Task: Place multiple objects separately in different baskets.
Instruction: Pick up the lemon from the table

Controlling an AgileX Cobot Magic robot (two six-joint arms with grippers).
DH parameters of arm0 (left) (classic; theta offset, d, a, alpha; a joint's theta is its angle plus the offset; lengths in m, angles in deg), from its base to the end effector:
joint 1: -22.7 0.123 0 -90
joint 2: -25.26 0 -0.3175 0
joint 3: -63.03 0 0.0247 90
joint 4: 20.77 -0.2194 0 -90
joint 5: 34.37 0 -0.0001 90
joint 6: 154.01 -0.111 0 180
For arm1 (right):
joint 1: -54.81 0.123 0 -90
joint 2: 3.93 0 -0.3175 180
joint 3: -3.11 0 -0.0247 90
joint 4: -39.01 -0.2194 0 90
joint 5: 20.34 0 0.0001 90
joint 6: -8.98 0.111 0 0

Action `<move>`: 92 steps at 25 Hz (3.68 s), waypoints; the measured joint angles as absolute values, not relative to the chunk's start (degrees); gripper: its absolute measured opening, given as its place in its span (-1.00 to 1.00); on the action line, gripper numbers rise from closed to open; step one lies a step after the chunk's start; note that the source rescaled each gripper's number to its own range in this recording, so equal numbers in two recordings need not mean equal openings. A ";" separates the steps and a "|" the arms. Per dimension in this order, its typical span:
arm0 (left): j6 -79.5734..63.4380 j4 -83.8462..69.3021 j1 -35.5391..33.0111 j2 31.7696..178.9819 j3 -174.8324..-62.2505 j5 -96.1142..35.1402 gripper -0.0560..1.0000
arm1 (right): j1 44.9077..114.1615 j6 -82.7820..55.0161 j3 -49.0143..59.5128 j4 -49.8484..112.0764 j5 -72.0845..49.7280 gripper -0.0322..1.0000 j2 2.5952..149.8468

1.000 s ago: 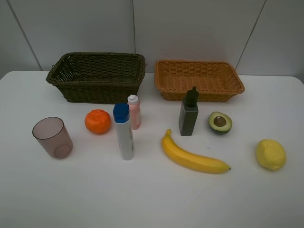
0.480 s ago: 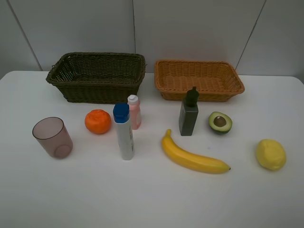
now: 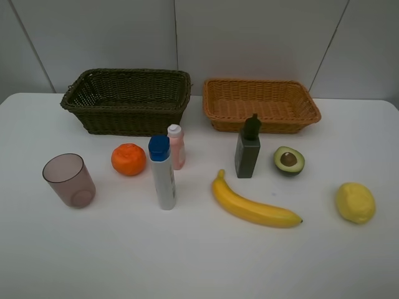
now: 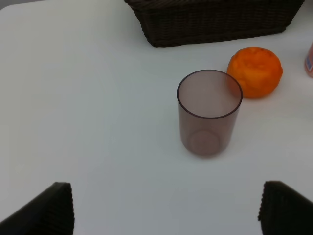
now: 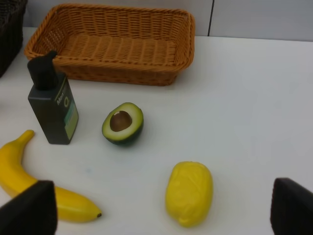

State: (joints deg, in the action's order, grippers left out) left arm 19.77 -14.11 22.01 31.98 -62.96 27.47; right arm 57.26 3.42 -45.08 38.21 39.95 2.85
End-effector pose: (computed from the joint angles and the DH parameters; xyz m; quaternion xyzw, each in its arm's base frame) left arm -0.0430 -0.0108 0.2297 0.0533 0.8739 -0.0349 0.4819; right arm -0.0495 -0.0008 0.2592 -0.0593 0.8425 -0.0076 0.5354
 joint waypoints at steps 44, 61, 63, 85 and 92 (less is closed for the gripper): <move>19.77 -14.11 22.01 31.98 -62.96 27.47 1.00 | 57.54 10.88 -30.84 38.29 37.25 0.72 44.44; 19.77 -14.11 22.01 31.98 -62.96 27.47 1.00 | 57.00 11.99 -30.72 43.11 27.08 0.72 69.28; 19.77 -14.11 22.01 31.98 -62.96 27.47 1.00 | 55.25 11.48 -30.69 42.95 26.61 0.72 71.49; 19.77 -14.11 22.01 31.98 -62.96 27.47 1.00 | 50.46 6.31 -30.65 42.34 21.93 0.72 92.60; 19.77 -14.11 22.01 31.98 -62.96 27.47 1.00 | 49.27 3.84 -30.65 39.44 19.99 0.72 96.72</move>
State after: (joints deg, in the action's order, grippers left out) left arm 19.77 -14.11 22.01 31.98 -62.96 27.47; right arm 49.27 3.84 -30.65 39.44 19.99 96.72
